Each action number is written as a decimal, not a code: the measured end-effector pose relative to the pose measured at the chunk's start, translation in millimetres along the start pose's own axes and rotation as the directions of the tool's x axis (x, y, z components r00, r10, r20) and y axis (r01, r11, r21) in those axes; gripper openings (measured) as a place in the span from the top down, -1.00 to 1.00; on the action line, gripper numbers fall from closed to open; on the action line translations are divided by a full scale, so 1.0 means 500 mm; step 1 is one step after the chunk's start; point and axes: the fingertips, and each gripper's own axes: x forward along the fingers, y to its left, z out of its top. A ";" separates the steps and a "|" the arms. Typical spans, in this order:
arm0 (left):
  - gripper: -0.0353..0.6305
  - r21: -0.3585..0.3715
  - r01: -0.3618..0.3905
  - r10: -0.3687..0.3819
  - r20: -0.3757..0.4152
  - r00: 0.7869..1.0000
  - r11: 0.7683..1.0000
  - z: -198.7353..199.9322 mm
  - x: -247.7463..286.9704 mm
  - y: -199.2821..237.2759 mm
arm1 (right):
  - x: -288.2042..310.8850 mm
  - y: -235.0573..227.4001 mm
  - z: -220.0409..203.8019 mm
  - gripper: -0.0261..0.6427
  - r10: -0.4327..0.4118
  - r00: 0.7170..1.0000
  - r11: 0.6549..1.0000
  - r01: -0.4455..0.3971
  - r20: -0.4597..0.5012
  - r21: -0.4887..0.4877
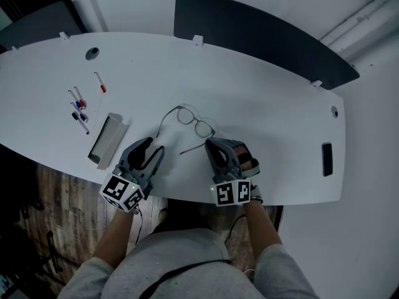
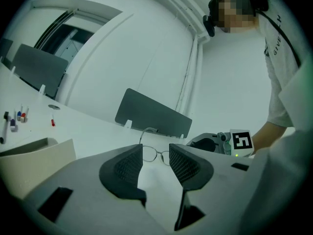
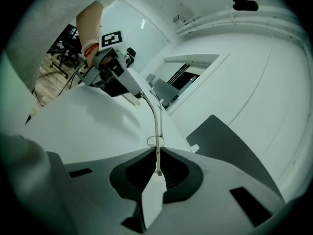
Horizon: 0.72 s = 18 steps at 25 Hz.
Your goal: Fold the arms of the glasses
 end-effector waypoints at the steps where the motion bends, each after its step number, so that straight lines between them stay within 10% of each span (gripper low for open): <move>1: 0.39 0.009 -0.002 0.002 -0.004 1.000 1.000 0.000 0.000 0.000 | -0.002 0.001 0.002 0.81 0.010 1.000 0.999 -0.010 0.011 0.032; 18: 0.32 0.071 -0.015 0.018 -0.044 0.999 0.997 -0.012 0.036 0.023 | -0.039 0.044 0.016 0.81 0.207 0.963 0.914 -0.253 0.174 0.318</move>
